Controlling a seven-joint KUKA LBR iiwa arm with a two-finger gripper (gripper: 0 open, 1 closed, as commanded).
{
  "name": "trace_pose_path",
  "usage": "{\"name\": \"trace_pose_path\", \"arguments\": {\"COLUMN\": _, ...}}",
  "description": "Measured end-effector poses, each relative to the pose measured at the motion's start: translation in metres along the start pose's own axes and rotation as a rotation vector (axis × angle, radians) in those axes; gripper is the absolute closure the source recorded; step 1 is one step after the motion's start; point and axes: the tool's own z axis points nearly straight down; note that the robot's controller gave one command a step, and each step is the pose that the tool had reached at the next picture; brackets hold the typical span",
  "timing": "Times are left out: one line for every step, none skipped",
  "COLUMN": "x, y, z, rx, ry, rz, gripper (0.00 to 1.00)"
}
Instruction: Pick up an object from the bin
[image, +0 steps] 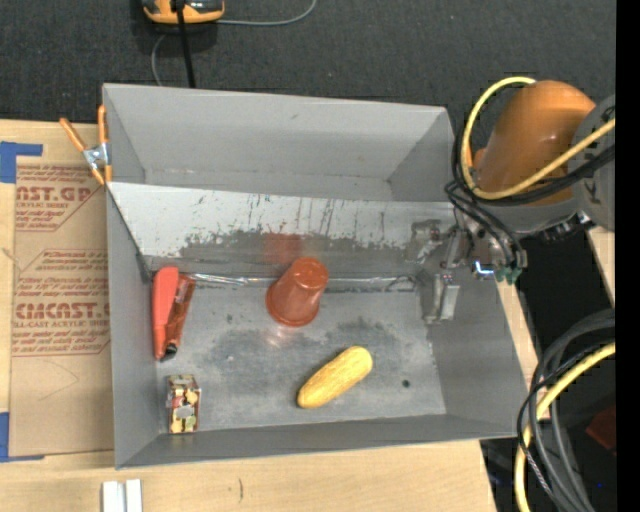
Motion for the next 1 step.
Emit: {"name": "trace_pose_path", "arguments": {"x": -0.0011, "y": 0.0005, "z": -0.005, "rx": 0.001, "ry": -0.007, "rz": -0.001, "gripper": 0.0}}
